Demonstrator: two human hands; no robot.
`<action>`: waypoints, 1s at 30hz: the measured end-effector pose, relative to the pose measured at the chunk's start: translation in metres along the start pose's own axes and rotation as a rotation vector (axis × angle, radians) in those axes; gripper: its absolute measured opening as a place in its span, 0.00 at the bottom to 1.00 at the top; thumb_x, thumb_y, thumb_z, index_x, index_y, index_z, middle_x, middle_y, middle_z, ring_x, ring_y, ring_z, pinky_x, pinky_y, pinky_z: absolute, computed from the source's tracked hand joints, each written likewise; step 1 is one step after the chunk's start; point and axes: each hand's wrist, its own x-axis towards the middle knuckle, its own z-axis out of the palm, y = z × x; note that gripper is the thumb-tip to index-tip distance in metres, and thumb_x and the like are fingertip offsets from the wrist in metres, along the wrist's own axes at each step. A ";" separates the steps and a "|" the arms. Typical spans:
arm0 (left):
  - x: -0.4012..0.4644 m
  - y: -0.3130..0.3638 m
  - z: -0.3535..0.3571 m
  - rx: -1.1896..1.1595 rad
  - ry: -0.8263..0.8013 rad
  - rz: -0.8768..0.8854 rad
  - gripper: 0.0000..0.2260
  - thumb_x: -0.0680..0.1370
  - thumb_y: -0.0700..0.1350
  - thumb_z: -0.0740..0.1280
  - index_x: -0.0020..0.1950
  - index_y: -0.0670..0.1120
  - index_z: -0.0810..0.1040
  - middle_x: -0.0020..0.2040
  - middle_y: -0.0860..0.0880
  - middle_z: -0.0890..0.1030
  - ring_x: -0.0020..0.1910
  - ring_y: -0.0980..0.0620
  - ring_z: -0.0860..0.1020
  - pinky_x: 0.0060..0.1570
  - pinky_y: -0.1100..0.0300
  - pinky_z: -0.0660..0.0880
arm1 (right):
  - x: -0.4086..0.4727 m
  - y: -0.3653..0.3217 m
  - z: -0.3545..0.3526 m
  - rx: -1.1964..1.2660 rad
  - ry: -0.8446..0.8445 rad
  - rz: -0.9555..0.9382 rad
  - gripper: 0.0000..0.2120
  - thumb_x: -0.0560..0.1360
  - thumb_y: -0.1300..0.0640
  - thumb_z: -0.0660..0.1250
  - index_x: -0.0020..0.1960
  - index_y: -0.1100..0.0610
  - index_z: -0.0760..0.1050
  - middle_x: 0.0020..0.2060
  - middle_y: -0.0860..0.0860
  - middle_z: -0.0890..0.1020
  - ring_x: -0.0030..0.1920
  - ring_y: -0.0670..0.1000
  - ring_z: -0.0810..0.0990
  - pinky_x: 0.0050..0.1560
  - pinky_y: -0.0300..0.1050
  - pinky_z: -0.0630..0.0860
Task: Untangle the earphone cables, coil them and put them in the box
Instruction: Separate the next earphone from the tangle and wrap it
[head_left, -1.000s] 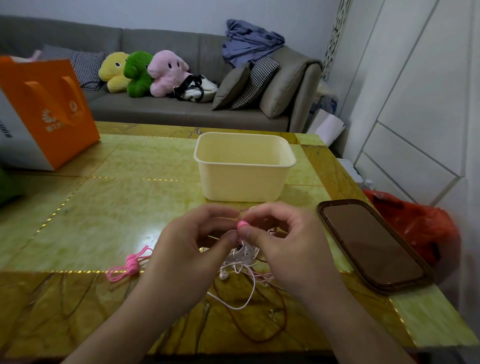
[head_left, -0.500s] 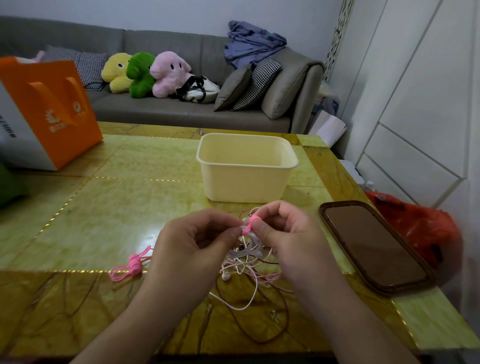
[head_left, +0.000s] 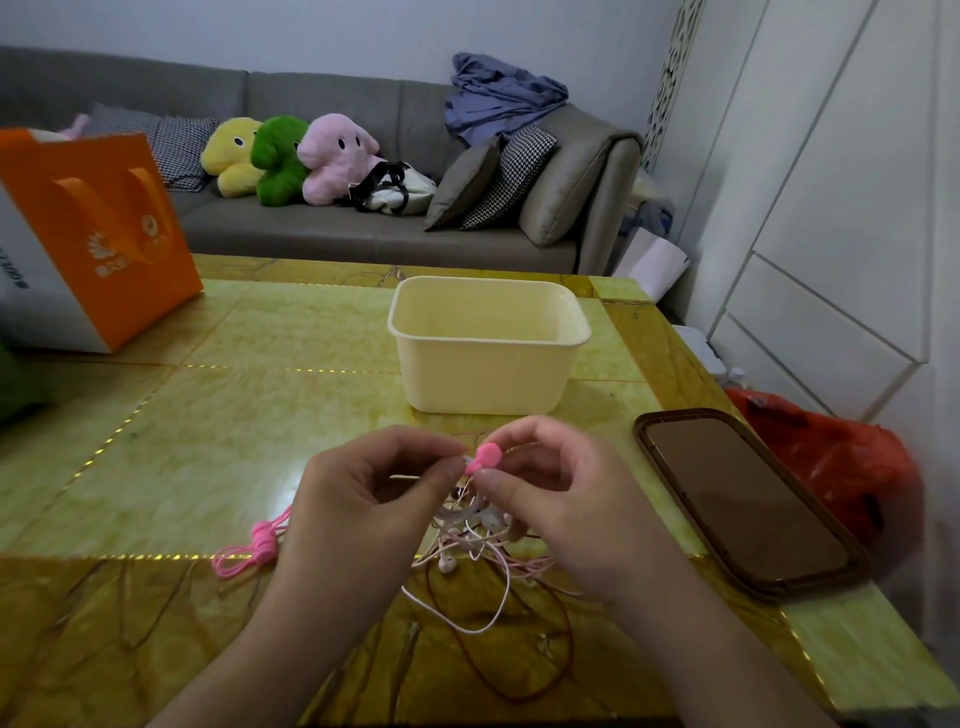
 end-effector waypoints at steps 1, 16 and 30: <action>-0.001 0.001 0.001 -0.004 -0.014 -0.008 0.10 0.75 0.35 0.77 0.44 0.51 0.89 0.40 0.52 0.88 0.41 0.54 0.87 0.43 0.62 0.82 | 0.000 0.000 -0.001 -0.016 0.008 0.010 0.06 0.76 0.62 0.78 0.50 0.55 0.83 0.39 0.55 0.88 0.34 0.46 0.83 0.34 0.39 0.76; 0.129 -0.031 0.024 0.622 -0.115 -0.220 0.21 0.83 0.51 0.67 0.75 0.58 0.67 0.45 0.51 0.84 0.40 0.50 0.82 0.37 0.55 0.76 | 0.010 -0.001 -0.040 0.133 0.376 0.063 0.07 0.79 0.61 0.74 0.54 0.62 0.79 0.36 0.58 0.86 0.32 0.55 0.83 0.27 0.47 0.75; 0.068 -0.046 0.004 0.577 0.042 -0.075 0.03 0.79 0.52 0.74 0.48 0.56 0.81 0.37 0.60 0.84 0.37 0.65 0.82 0.33 0.72 0.72 | 0.077 -0.025 -0.043 -0.099 0.475 0.017 0.05 0.82 0.62 0.71 0.55 0.56 0.76 0.46 0.54 0.87 0.37 0.52 0.89 0.40 0.48 0.86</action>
